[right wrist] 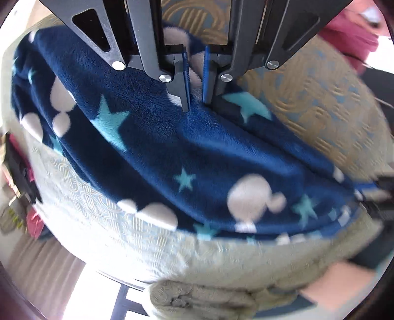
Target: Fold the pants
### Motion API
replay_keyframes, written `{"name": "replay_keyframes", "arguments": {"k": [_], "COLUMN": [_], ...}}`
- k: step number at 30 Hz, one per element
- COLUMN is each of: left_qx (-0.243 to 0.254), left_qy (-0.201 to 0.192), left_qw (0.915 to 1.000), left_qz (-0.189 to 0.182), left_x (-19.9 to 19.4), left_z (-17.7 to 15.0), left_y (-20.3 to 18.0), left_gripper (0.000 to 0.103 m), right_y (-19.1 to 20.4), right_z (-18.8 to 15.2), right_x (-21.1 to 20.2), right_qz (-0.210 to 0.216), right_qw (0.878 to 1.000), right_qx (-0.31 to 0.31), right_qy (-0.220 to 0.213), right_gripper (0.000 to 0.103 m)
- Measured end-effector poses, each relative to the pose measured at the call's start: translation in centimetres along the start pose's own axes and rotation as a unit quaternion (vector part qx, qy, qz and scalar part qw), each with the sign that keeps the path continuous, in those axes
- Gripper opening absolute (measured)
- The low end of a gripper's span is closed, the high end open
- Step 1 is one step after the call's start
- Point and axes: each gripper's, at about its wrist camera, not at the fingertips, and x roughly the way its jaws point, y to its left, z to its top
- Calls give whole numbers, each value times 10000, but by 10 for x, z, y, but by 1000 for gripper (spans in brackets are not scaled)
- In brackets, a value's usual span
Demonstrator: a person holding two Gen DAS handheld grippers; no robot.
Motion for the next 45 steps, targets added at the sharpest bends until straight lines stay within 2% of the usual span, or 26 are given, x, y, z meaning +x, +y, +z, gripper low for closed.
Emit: {"name": "replay_keyframes", "arguments": {"k": [3, 8, 10, 12, 13, 15, 16, 17, 19, 21, 23, 24, 25, 26, 28, 30, 32, 35, 36, 37, 38, 40, 42, 43, 45], "left_qx": [-67, -302, -359, -454, -476, -408, -386, -419, -554, -520, -395, -296, -229, -157, -103, 120, 86, -396, -496, -499, -449, -416, -535, -654, -902], "left_qy": [80, 176, 147, 142, 131, 35, 20, 24, -35, -198, -404, -520, -597, -689, -853, -1031, -981, -607, -492, -397, -282, -258, -364, -368, -358], "left_qw": [9999, 9994, 9992, 9988, 9987, 9991, 9991, 9990, 9985, 9984, 9984, 9982, 9979, 9973, 9956, 9919, 9906, 9943, 9952, 9959, 9962, 9952, 9938, 9939, 9932], "left_qz": [-31, -18, -47, -88, -80, 111, 174, 145, -14, -35, 3, 56, 102, 184, 383, 731, 951, 776, 681, 642, 693, 844, 901, 810, 636], "left_x": [8, 23, 24, 25, 25, 22, 22, 22, 19, 10, -4, -12, -18, -26, -39, -52, -51, -36, -30, -25, -19, -12, -9, -8, -6], "left_z": [5, 14, 16, 18, 18, 20, 21, 22, 23, 25, 26, 27, 28, 29, 30, 29, 29, 23, 19, 16, 14, 13, 18, 23, 30], "left_y": [-1, 2, 4, 7, 6, 6, 7, 9, 13, 11, 7, 4, 1, 0, 0, 1, 15, 41, 46, 47, 46, 44, 45, 47, 54], "left_gripper": [65, 65, 65, 65, 62, 43, 29, 19, 12, 9, 8, 8, 8, 7, 5, 5, 5, 5, 7, 16, 33, 56, 59, 59, 59], "right_y": [-8, -20, -16, -5, -1, 2, 1, 2, 5, 10, 14, 14, 12, 8, 1, 0, -3, -14, -17, -17, -16, -9, 0, 3, -5], "right_z": [0, -10, -21, -22, -23, -21, -20, -18, -18, -14, -6, 1, 4, 7, 8, 3, -3, -15, -20, -22, -24, -28, -28, -30, -37], "right_x": [-30, -33, -35, -32, -29, -27, -24, -18, -17, -16, -6, 3, 9, 14, 5, -11, -19, -14, -9, -8, -8, -10, -11, -13, -17], "right_qz": [440, 684, 849, 795, 727, 668, 653, 583, 230, 96, 103, 153, 294, 458, 766, 924, 1167, 1094, 987, 904, 835, 671, 344, 183, 138], "right_qw": [9989, 9975, 9961, 9967, 9973, 9977, 9978, 9982, 9996, 9991, 9991, 9996, 9995, 9987, 9965, 9956, 9931, 9934, 9941, 9946, 9952, 9970, 9989, 9990, 9993], "right_qx": [-36, 132, 210, 96, 9, -54, -51, -64, -174, -290, -244, -114, 7, 214, 343, 157, 68, 250, 319, 342, 326, 120, -195, -322, -277], "right_qy": [-158, 62, 94, 127, 129, 129, 125, 103, -65, -303, -325, -231, -102, 59, 1, -51, 28, 217, 304, 364, 401, 362, 263, 231, 201], "right_gripper": [6, 6, 6, 6, 7, 10, 18, 26, 60, 65, 61, 25, 4, 4, 3, 3, 4, 8, 17, 26, 30, 39, 47, 47, 47]}}
